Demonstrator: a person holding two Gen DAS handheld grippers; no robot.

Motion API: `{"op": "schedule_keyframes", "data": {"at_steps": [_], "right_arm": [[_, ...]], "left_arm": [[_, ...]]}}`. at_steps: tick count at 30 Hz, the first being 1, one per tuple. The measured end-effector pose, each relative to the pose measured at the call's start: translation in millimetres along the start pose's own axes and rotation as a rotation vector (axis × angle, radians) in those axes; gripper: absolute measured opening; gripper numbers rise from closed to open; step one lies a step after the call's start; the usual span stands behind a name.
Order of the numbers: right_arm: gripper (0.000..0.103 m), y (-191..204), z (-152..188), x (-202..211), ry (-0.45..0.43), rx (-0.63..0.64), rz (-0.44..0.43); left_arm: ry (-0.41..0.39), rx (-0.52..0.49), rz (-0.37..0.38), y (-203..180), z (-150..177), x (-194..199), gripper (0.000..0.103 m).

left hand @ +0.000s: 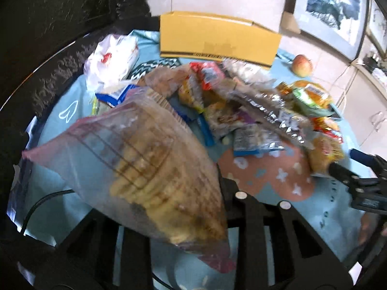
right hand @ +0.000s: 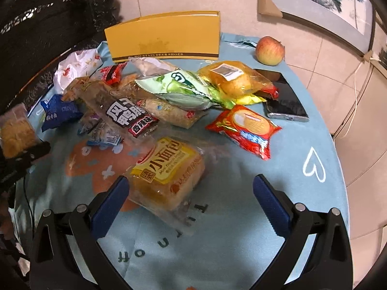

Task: Organize snacks
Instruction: 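Grasp the clear cookie bag with the left tool while the right tool grasps the yellow bread bag, then carry both bags into the yellow box and open both tools to release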

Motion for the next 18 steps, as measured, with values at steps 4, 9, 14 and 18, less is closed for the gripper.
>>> {"op": "schedule_keyframes", "data": {"at_steps": [4,9,14,18], "right_arm": [[0.102,10,-9,-13,0.02,0.005,0.01],[0.085,15,-12,-25,0.028,0.007,0.003],[0.055,10,-5,-27,0.045,-0.083,-0.12],[0.048,8,-7,-7,-0.01,-0.112,-0.176]], "left_arm": [[-0.022,-0.002,0.02,-2,-3,7,0.029],[-0.006,-0.002,0.029,-1,4,4,0.029],[0.002,-0.006,0.04,-3,7,3,0.03],[-0.001,-0.008,0.041,-4,7,6,0.03]]}}
Point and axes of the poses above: each gripper's, at about its wrist camera, not at the fingertips, and x roughly against the way its jaws point, y to its left, z to its underside, the point moved 7 cm from there along -x, roughly the way its jaws point, and after that the axes turned 8 degrees about -z, right-handed, at the moved point
